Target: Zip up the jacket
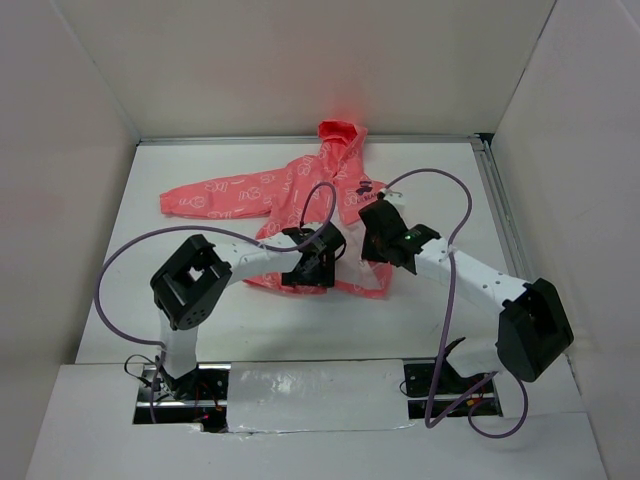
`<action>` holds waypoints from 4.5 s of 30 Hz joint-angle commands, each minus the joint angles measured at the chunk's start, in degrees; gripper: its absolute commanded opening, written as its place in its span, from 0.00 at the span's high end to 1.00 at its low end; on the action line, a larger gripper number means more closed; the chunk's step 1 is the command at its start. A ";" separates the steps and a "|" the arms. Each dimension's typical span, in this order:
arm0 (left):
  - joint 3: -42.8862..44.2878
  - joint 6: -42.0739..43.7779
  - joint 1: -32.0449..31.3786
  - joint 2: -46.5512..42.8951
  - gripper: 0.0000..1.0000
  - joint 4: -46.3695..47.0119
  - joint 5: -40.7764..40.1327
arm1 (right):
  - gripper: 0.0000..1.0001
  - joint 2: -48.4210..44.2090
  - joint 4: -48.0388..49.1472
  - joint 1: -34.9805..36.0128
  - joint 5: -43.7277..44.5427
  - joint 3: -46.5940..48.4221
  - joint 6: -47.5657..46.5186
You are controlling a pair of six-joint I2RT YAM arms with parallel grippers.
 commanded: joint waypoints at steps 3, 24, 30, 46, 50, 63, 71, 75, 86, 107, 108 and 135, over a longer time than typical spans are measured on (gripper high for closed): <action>-5.96 -3.18 -0.75 9.47 0.19 -0.56 7.89 | 1.00 -2.15 1.20 0.04 3.07 -0.58 1.14; -12.11 0.24 0.12 -11.60 1.00 -0.29 11.92 | 1.00 -3.12 3.31 -6.62 2.11 -2.87 2.91; -11.94 3.31 0.21 -23.54 1.00 -1.36 13.24 | 1.00 -2.68 5.77 -10.75 0.35 -3.22 1.41; -15.02 4.81 7.15 -39.92 1.00 -0.66 16.32 | 1.00 -0.11 10.68 -17.63 -6.50 -5.85 -3.94; -12.47 7.53 7.51 -40.71 1.00 5.40 18.08 | 1.00 -9.17 13.85 -13.50 -12.47 -5.94 -8.34; -2.63 12.01 10.76 -37.99 1.00 19.29 27.39 | 1.00 -24.74 33.37 -9.45 -39.98 -13.06 -10.81; -2.97 13.16 11.02 -37.37 1.00 27.65 33.02 | 1.00 -24.47 36.18 -7.78 -48.70 -13.94 -8.61; -5.33 12.99 11.02 -38.51 1.00 30.19 34.78 | 1.00 -25.44 35.48 -6.81 -46.41 -14.29 -7.83; -9.12 12.63 11.02 -39.74 1.00 32.30 35.31 | 1.00 -26.23 36.09 -5.49 -44.57 -15.17 -5.01; -11.94 11.93 11.02 -40.62 1.00 36.26 37.33 | 1.00 -24.56 35.83 -5.84 -44.21 -14.64 -2.55; -12.11 11.58 11.02 -40.71 1.00 36.17 37.07 | 1.00 -24.47 35.74 -5.76 -44.21 -14.64 -2.55; -13.69 9.47 10.85 -40.97 1.00 38.46 36.01 | 1.00 -27.02 38.81 -6.11 -44.22 -17.19 0.08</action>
